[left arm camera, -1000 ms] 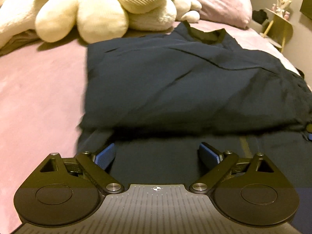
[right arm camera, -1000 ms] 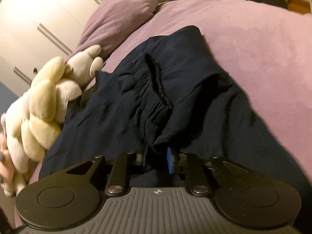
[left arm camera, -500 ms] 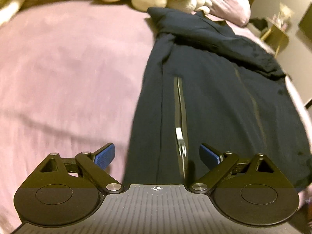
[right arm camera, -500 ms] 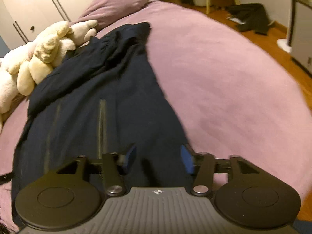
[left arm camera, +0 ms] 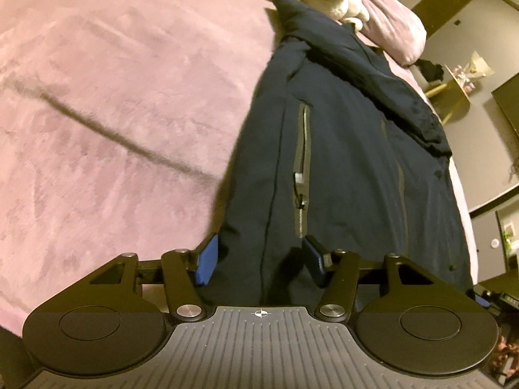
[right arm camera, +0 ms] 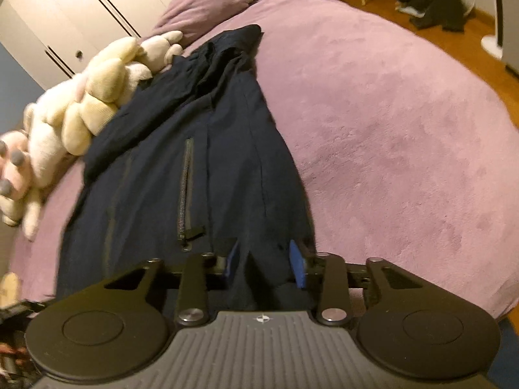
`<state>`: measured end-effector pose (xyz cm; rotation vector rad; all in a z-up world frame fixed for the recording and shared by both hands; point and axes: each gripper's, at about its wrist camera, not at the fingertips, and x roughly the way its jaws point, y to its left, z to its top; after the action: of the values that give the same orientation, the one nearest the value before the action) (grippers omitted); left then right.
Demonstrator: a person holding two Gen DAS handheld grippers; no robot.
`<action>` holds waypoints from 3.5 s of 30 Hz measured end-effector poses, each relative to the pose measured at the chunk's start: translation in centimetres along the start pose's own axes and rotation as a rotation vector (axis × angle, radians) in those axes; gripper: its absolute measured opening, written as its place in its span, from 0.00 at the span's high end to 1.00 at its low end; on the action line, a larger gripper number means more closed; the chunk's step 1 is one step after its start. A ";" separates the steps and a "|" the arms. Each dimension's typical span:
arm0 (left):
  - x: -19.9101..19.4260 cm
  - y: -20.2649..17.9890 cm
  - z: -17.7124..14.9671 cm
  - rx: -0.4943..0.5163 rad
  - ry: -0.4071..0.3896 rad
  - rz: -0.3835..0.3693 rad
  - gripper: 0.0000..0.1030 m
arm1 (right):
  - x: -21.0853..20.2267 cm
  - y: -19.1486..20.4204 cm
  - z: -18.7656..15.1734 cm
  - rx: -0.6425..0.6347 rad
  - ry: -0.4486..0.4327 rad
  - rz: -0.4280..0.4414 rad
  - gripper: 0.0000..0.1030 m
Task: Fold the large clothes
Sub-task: 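Open both tools and move them to the jacket hem, then grasp the jacket hem with both tools and lift it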
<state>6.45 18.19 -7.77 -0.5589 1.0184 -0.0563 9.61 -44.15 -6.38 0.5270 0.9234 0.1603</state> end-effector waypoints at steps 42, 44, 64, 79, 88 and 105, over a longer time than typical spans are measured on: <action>-3.7 -2.4 8.3 -0.152 -0.141 -0.258 0.85 | 1.4 -1.0 5.5 0.327 0.005 0.330 0.84; -2.7 -3.1 10.7 -0.169 -0.173 -0.254 0.85 | 2.1 -0.3 7.7 0.340 -0.040 0.328 0.84; 14.0 -1.0 21.8 -0.379 -0.158 -0.096 0.81 | 20.1 3.0 19.4 0.364 -0.151 0.012 0.84; 10.0 -5.1 20.2 0.100 -0.242 -0.081 0.14 | 14.5 3.7 18.0 -0.031 -0.243 0.011 0.38; 11.7 -6.1 19.7 0.117 -0.199 0.028 0.68 | 17.1 6.8 17.5 -0.225 -0.205 -0.093 0.88; 12.2 -18.8 36.5 0.245 -0.605 0.215 0.77 | 15.8 18.4 30.4 -0.311 -0.591 -0.157 0.93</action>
<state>46.80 13.59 5.88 -0.2133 0.4647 0.1688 44.89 -33.82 6.27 0.1889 0.3480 -0.0001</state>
